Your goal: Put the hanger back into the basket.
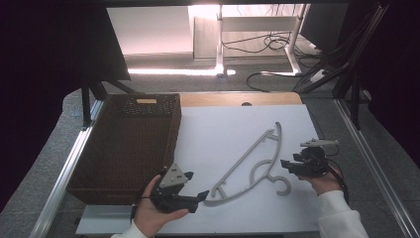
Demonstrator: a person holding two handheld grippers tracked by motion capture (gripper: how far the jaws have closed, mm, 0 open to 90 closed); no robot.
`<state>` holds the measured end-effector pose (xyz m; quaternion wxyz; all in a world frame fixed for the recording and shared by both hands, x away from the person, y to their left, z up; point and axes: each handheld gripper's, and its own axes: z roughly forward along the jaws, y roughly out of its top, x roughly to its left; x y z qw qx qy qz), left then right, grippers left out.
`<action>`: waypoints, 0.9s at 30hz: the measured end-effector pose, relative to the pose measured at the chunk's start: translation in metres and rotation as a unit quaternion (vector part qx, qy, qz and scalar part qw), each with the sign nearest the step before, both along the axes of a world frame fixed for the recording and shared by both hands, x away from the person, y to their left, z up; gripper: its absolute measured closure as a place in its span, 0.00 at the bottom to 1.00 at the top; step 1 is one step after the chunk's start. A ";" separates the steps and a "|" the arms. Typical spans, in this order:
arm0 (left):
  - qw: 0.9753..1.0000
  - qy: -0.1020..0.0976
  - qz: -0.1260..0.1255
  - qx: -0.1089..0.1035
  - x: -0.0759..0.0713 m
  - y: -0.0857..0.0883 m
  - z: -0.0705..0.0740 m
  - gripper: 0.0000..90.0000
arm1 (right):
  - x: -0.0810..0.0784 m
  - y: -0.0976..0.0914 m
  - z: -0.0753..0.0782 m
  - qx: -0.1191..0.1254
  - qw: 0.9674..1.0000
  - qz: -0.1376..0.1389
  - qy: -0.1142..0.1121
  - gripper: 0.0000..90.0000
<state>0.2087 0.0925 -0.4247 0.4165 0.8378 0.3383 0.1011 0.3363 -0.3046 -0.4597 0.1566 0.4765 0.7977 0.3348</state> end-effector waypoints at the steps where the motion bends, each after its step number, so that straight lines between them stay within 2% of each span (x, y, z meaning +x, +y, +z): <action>1: 1.000 0.003 -0.006 0.003 0.002 -0.006 -0.001 0.32 | 0.000 0.000 0.000 -0.001 1.000 0.001 -0.001 0.45; 5: 0.999 0.024 -0.031 0.018 0.010 -0.032 -0.009 0.34 | -0.001 0.000 0.000 -0.002 1.000 0.002 -0.001 0.44; 14: 0.994 0.069 -0.072 0.043 0.030 -0.076 -0.023 0.40 | -0.003 0.000 0.000 -0.002 1.000 0.008 -0.005 0.41; 20: 0.992 0.079 -0.080 0.058 0.044 -0.092 -0.030 0.43 | -0.004 -0.001 -0.001 0.000 1.000 0.005 -0.004 0.40; 27: 0.990 0.089 -0.085 0.064 0.054 -0.102 -0.040 0.45 | -0.005 0.000 -0.004 -0.004 1.000 0.005 0.000 0.38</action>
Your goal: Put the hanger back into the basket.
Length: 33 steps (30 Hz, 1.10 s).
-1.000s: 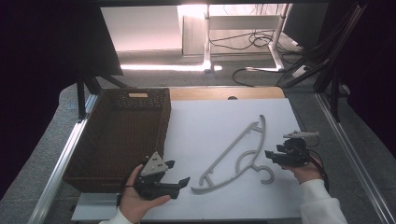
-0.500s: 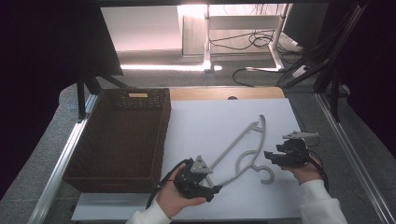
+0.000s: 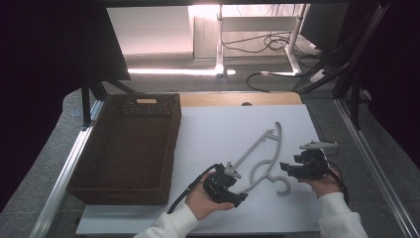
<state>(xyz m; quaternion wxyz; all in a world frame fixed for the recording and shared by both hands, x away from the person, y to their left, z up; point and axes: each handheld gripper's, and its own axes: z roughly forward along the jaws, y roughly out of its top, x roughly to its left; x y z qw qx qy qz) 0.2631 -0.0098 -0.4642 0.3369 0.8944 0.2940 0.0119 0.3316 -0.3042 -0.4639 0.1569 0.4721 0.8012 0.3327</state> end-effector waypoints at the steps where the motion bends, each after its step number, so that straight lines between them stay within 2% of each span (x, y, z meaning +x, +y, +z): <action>1: 1.000 0.001 -0.001 0.002 0.001 -0.001 -0.001 0.45 | 0.000 0.000 0.000 -0.001 1.000 0.001 0.000 0.38; 19: 0.999 0.022 -0.010 0.024 0.023 -0.029 -0.022 0.50 | -0.002 0.000 -0.002 -0.001 1.000 0.005 0.002 0.37; 24: 0.999 0.028 -0.017 0.037 0.027 -0.034 -0.029 0.52 | -0.002 0.000 -0.001 0.001 1.000 0.003 0.002 0.37; 29: 0.998 0.031 -0.022 0.042 0.030 -0.038 -0.033 0.55 | -0.002 0.000 -0.001 0.002 1.000 0.003 0.001 0.37; 33: 0.998 0.036 -0.016 0.042 0.033 -0.039 -0.036 0.59 | -0.002 -0.001 -0.001 0.001 1.000 0.003 0.001 0.37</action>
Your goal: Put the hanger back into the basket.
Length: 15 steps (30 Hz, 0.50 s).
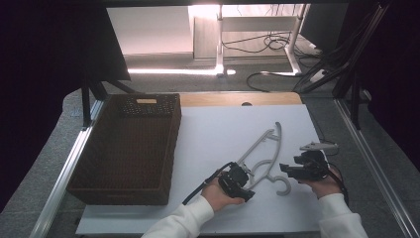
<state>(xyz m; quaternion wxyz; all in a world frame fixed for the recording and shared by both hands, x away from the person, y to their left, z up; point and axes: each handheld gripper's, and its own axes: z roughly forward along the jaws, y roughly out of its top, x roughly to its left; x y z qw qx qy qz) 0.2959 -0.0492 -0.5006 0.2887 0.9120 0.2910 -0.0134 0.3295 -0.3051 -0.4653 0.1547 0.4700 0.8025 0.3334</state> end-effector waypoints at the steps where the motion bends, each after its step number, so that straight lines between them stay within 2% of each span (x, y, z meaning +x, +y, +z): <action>1: 1.000 0.001 0.000 0.001 0.001 0.000 -0.001 0.60 | 0.000 0.000 0.000 0.000 1.000 -0.001 0.001 0.37; 6: 1.000 0.005 0.006 0.005 0.004 -0.002 -0.005 0.64 | 0.000 0.000 0.000 0.001 1.000 -0.002 0.001 0.37; 7: 1.000 0.004 0.000 0.013 0.005 -0.002 -0.006 0.65 | 0.000 0.000 0.000 0.000 1.000 -0.002 0.001 0.37; 9: 1.000 0.006 0.005 0.013 0.005 -0.004 -0.008 0.66 | 0.000 0.000 0.000 0.000 1.000 -0.002 0.000 0.36; 10: 1.000 0.005 -0.001 0.022 0.006 -0.003 -0.008 0.66 | 0.000 -0.001 0.000 0.000 1.000 -0.002 0.000 0.36; 12: 1.000 0.004 0.002 0.025 0.006 -0.004 -0.009 0.67 | 0.000 -0.001 0.000 0.000 1.000 -0.003 0.000 0.36; 15: 1.000 0.001 0.006 0.028 0.006 -0.005 -0.009 0.73 | 0.000 -0.001 0.000 0.000 1.000 -0.003 0.001 0.36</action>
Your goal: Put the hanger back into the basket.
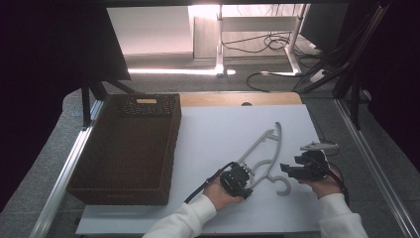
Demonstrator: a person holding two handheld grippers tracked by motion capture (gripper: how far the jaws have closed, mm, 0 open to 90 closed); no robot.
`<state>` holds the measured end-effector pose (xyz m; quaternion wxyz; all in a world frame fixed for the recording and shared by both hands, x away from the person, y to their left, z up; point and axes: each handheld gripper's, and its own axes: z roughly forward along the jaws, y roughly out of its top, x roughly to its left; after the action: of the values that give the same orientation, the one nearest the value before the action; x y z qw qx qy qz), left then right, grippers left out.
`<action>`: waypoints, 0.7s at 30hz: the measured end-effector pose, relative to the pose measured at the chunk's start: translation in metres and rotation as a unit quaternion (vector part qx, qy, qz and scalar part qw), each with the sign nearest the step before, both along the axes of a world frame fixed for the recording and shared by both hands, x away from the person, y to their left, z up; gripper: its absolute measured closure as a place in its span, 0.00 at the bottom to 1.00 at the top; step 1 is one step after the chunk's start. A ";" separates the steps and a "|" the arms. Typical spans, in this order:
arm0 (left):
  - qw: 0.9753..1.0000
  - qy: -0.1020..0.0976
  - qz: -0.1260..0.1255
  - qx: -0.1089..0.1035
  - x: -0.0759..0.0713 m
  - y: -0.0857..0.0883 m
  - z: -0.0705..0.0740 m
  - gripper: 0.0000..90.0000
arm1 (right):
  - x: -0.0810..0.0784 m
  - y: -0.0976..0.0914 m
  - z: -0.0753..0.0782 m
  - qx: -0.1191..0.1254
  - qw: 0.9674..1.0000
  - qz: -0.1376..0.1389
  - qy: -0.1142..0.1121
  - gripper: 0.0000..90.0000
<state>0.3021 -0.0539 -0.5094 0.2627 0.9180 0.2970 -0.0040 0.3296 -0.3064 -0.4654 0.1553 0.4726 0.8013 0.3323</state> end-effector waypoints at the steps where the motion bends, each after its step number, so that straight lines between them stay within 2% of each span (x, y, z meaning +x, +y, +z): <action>1: 1.000 -0.001 0.001 0.001 0.000 0.000 0.000 0.73 | 0.000 0.000 0.000 0.000 1.000 0.000 0.000 0.36; 3: 1.000 -0.005 0.003 0.004 0.000 0.000 0.000 0.76 | 0.000 0.000 0.000 0.000 1.000 0.000 0.000 0.36; 4: 1.000 -0.015 0.003 0.012 -0.001 -0.001 0.000 0.80 | 0.000 0.000 0.000 0.001 1.000 -0.001 -0.001 0.36; 6: 1.000 -0.017 0.003 0.014 -0.002 -0.001 0.000 0.81 | 0.000 0.000 0.000 0.001 1.000 -0.001 -0.002 0.36; 9: 1.000 -0.022 0.001 0.022 -0.003 -0.003 0.000 0.90 | 0.000 -0.001 0.000 0.002 1.000 -0.002 -0.002 0.36; 13: 1.000 -0.010 0.001 0.015 0.000 -0.001 0.000 0.91 | 0.000 -0.001 0.000 0.001 1.000 -0.003 -0.002 0.36; 19: 1.000 -0.008 0.000 0.013 0.000 0.000 0.000 0.91 | 0.000 -0.002 0.001 0.002 1.000 -0.004 -0.002 0.36; 21: 1.000 -0.001 0.000 0.006 0.002 0.001 0.000 0.91 | 0.000 -0.004 0.001 0.004 1.000 -0.006 -0.003 0.36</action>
<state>0.3039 -0.0529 -0.5090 0.2579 0.9195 0.2967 -0.0016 0.3297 -0.3099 -0.4643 0.1582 0.4770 0.7965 0.3361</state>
